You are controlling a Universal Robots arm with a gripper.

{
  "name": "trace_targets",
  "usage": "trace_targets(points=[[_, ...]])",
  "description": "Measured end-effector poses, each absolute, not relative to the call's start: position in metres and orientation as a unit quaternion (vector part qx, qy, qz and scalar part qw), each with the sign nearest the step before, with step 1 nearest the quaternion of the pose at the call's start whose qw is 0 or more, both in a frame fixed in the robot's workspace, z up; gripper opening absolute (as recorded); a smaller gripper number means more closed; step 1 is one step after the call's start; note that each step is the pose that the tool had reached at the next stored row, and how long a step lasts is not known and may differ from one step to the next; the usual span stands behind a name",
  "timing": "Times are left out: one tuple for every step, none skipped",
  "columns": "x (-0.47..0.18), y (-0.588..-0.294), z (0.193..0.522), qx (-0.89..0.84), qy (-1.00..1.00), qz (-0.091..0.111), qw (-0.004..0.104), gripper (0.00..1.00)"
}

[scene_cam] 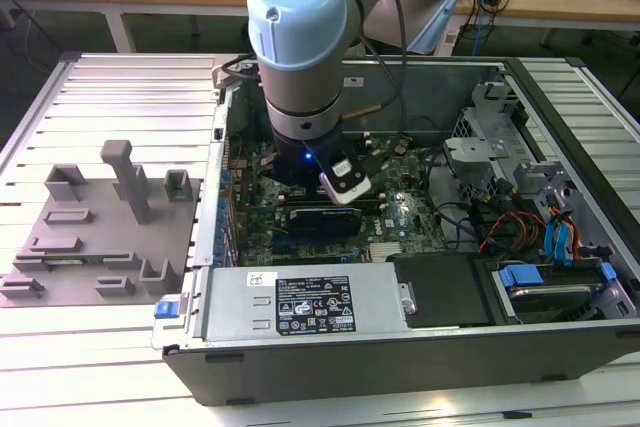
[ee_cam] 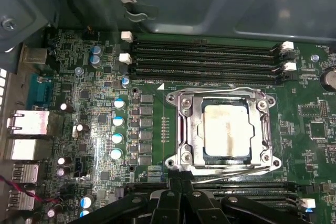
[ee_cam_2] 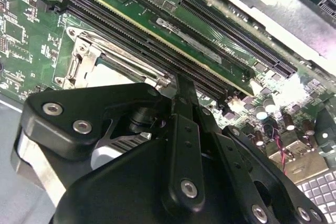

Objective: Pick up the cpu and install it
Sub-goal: 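Install the second cpu locking lever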

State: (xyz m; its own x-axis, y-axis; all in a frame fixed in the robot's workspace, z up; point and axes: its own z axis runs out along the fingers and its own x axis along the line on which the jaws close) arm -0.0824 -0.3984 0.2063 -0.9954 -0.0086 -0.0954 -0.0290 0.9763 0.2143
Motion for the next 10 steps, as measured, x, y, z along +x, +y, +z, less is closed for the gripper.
trace_targets(points=[[-0.0822,-0.3984,0.2063,-0.009,0.993,0.108,0.047,0.11],[-0.0823,-0.3985,0.2061,-0.009,0.993,0.109,0.047,0.11],[-0.0822,-0.3985,0.2056,-0.009,0.993,0.111,0.047,0.11],[-0.0822,-0.3985,0.2050,-0.009,0.992,0.113,0.047,0.11],[-0.0822,-0.3984,0.2043,-0.009,0.992,0.115,0.047,0.11],[-0.0822,-0.3984,0.2036,-0.009,0.992,0.117,0.047,0.11],[-0.0822,-0.3984,0.2026,-0.009,0.992,0.118,0.047,0.11],[-0.0822,-0.3984,0.2018,-0.009,0.992,0.119,0.047,0.11],[-0.0825,-0.3976,0.1992,-0.009,0.991,0.122,0.047,0.11],[-0.0835,-0.3949,0.1989,-0.009,0.991,0.122,0.047,0.11]])
